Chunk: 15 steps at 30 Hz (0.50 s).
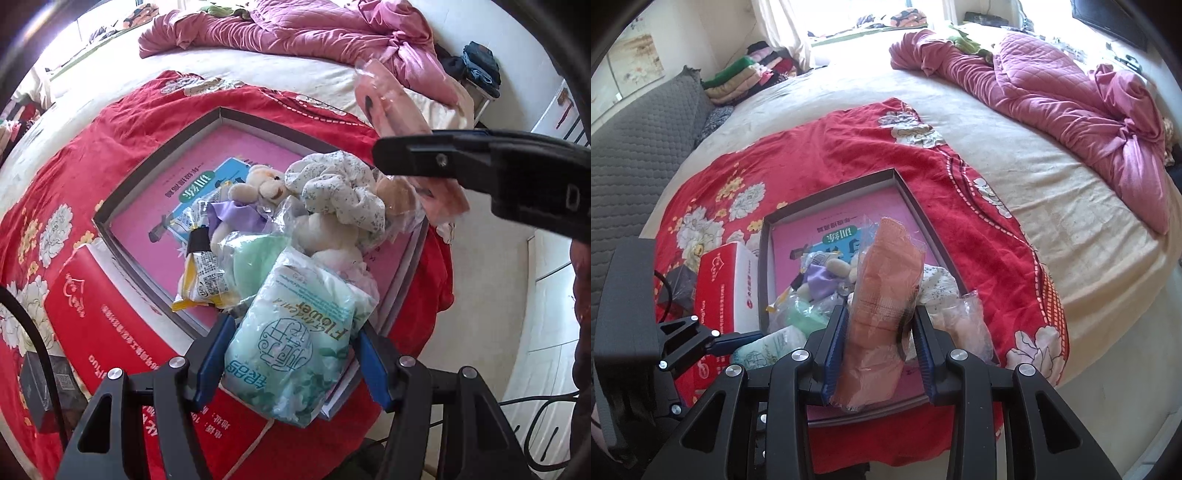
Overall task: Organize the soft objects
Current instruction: 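Carry the tissue packet and pink bagged item over the pink tray with both tools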
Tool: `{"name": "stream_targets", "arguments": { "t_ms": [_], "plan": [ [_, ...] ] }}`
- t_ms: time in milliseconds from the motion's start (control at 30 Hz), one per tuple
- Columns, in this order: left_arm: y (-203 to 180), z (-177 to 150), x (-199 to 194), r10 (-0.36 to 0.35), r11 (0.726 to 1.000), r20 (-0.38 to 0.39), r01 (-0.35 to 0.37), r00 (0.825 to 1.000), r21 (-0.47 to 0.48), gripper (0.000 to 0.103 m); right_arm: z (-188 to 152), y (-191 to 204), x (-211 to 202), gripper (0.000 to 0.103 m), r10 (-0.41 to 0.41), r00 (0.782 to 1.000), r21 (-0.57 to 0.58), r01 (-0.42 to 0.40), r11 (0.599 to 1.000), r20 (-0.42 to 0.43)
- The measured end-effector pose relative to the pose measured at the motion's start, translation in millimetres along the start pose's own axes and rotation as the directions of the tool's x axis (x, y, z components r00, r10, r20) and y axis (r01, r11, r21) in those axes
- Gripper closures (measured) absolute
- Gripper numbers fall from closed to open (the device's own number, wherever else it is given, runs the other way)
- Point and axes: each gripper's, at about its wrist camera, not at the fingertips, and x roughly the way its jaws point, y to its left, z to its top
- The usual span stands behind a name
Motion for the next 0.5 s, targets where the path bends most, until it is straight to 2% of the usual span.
{"name": "stream_targets", "arguments": {
  "t_ms": [500],
  "plan": [
    [-1.8,-1.5,15.6,-0.004,1.0,-0.015,0.005,1.0,0.026,0.039,22.2,-4.4,14.8,0.067,0.0,1.0,-0.044,-0.001,0.999,-0.022]
  ]
}}
